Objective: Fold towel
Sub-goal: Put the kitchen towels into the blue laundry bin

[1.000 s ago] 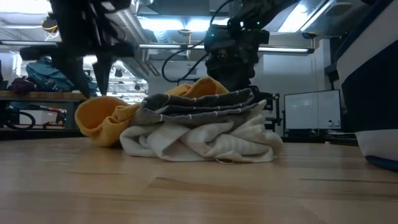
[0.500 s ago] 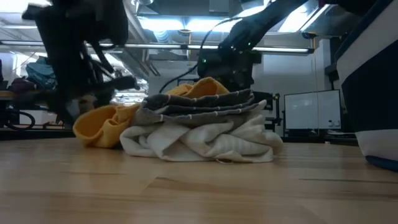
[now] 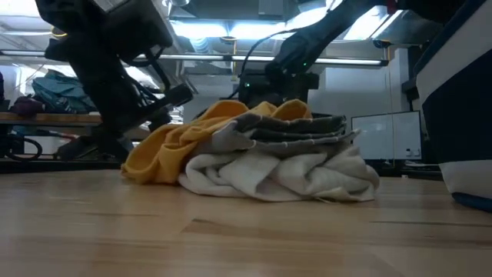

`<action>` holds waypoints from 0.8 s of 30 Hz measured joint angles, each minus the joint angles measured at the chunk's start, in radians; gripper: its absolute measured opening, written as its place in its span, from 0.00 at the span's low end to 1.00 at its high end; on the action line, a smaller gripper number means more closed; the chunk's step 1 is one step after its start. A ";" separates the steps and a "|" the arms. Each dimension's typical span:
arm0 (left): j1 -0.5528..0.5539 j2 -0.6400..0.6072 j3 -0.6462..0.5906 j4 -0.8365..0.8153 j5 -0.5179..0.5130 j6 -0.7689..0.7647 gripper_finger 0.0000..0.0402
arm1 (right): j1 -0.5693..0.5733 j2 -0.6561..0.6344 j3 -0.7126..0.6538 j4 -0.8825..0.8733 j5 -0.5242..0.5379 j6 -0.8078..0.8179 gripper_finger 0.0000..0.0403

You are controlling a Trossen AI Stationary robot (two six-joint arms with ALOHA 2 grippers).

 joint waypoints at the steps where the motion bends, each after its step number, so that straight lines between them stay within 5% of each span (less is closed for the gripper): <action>1: 0.004 0.000 0.000 0.005 0.001 0.000 0.33 | 0.002 0.001 0.000 0.009 -0.007 0.008 0.44; 13: 0.008 0.197 0.003 0.452 0.004 0.032 0.33 | 0.020 0.005 -0.003 0.092 -0.139 0.031 0.44; 24: 0.003 0.192 0.003 0.534 -0.099 0.127 0.33 | 0.028 -0.071 0.015 0.102 -0.221 0.035 0.44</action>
